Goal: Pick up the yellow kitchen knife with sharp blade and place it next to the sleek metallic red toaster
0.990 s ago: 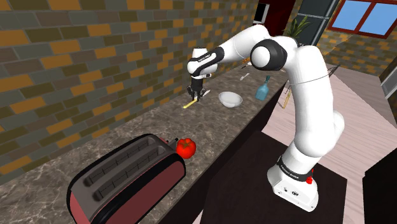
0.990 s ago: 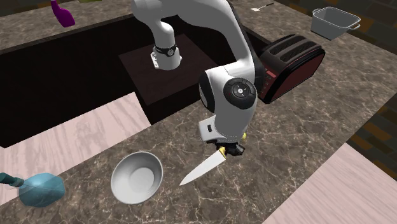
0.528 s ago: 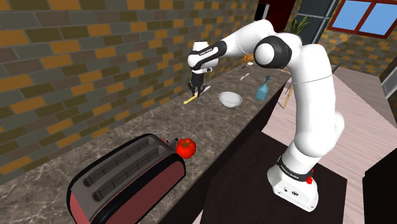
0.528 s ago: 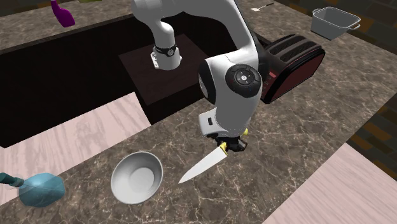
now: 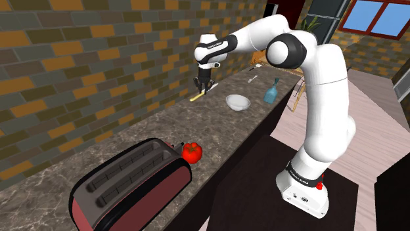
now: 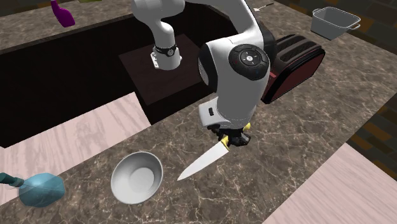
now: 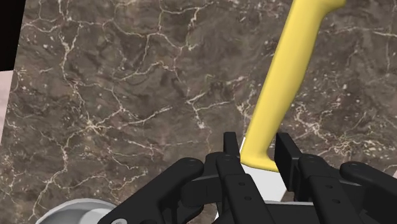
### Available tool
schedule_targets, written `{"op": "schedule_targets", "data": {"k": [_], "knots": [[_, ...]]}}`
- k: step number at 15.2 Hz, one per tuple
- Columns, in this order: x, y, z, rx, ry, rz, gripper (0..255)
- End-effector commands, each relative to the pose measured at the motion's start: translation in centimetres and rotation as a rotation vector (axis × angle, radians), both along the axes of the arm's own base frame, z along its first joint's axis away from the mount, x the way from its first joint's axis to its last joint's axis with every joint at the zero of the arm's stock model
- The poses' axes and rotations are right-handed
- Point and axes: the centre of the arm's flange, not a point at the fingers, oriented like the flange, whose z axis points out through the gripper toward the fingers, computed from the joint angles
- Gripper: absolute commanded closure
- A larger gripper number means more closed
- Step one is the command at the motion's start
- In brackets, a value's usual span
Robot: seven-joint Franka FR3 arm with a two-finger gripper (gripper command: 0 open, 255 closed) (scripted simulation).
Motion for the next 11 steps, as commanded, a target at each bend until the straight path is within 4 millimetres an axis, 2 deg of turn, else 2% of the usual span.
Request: {"op": "schedule_targets", "data": {"k": [1,11], "knots": [[0.0,0.1,1.1,0.000,0.000,0.000,255],[0.0,0.1,6.3,0.000,0.000,0.000,255]]}}
